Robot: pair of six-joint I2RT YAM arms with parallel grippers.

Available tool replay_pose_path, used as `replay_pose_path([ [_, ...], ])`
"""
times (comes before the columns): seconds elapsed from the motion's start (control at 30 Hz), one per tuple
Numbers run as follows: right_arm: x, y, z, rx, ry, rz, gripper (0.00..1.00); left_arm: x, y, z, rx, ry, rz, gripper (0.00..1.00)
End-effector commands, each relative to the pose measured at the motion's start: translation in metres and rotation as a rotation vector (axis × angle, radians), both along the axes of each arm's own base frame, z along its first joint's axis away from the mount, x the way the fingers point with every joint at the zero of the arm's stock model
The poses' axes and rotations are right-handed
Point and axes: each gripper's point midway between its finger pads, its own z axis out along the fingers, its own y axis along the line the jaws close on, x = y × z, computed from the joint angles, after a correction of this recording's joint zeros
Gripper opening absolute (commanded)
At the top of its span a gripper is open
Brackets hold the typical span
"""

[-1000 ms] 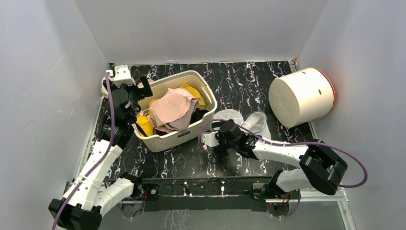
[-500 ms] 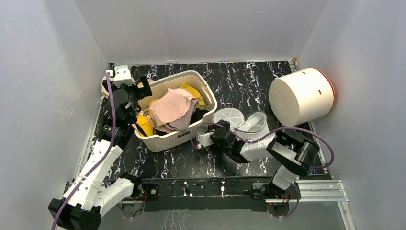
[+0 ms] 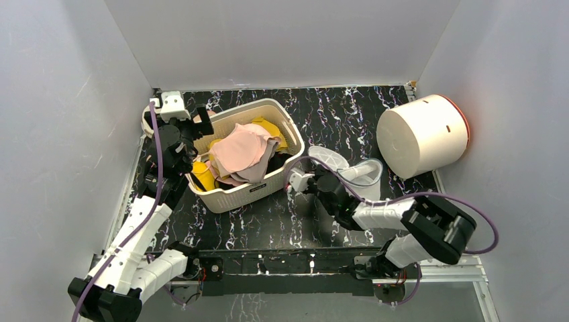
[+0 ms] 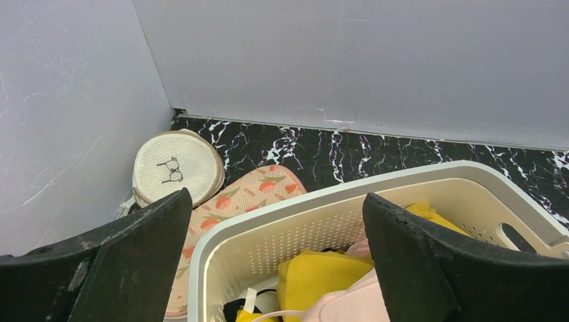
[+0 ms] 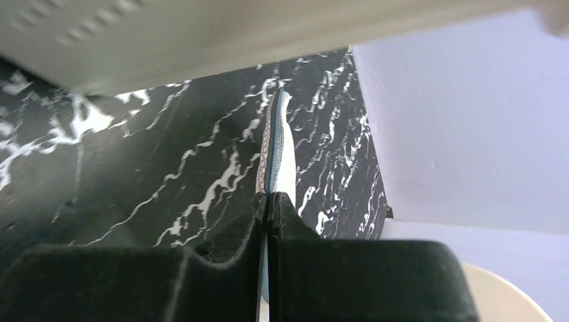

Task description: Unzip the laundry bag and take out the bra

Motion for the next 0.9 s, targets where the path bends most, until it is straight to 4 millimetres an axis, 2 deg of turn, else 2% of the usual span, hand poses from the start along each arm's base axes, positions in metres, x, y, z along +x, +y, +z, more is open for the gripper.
replay_pose_path([
  [0.0,0.004,-0.008,0.042,0.243,-0.082,-0.068,0.00,-0.003,0.001,0.011,-0.012,-0.043,0.000,0.98],
  [0.2,0.010,-0.027,0.090,0.581,-0.120,-0.155,0.00,-0.002,-0.001,0.010,-0.014,-0.038,-0.007,0.99],
  [0.53,0.043,-0.051,0.160,1.121,-0.113,-0.241,0.00,-0.001,-0.003,0.007,-0.016,-0.031,-0.014,0.98],
  [0.67,0.054,-0.047,0.189,1.270,-0.086,-0.218,0.00,-0.001,-0.003,0.007,-0.016,-0.031,-0.013,0.99],
  [0.87,0.055,-0.038,0.230,1.445,-0.072,-0.154,0.00,-0.002,-0.002,0.008,-0.017,-0.034,-0.011,0.98],
])
